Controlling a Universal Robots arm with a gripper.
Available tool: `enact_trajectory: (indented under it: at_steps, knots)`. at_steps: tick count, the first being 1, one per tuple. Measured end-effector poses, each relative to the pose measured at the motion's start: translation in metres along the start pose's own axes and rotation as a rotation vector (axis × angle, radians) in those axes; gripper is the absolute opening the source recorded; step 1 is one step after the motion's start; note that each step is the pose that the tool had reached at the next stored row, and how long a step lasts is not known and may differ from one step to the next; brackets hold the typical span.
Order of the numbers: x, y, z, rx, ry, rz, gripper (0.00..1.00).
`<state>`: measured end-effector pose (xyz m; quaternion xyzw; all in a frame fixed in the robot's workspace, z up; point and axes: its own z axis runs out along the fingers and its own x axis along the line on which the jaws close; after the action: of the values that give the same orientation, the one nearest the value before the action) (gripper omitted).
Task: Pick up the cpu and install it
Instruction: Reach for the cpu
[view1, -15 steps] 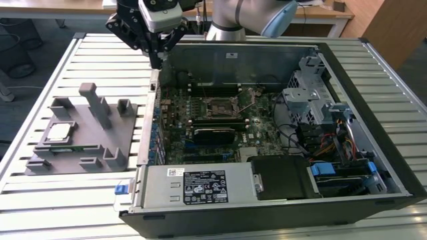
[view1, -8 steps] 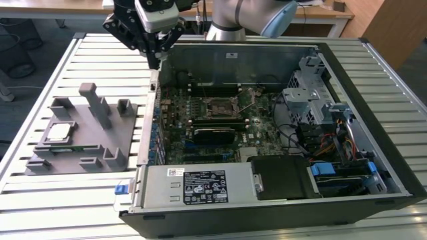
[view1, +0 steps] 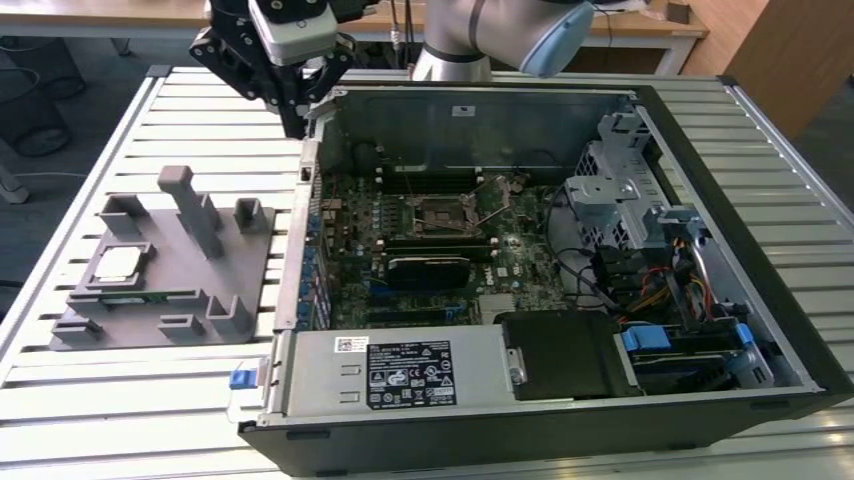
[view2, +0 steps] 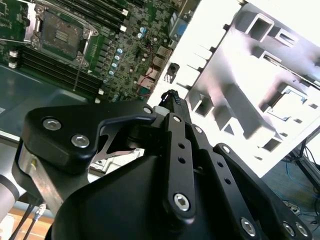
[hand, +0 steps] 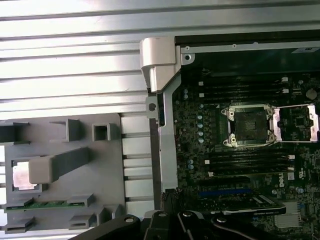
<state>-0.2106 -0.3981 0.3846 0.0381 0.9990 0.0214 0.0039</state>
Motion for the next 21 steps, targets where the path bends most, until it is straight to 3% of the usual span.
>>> enact_trajectory:
  at_steps: [21]
  knots:
    - [0.0364, -0.0011, 0.0007, 0.0000, -0.0001, 0.000, 0.11]
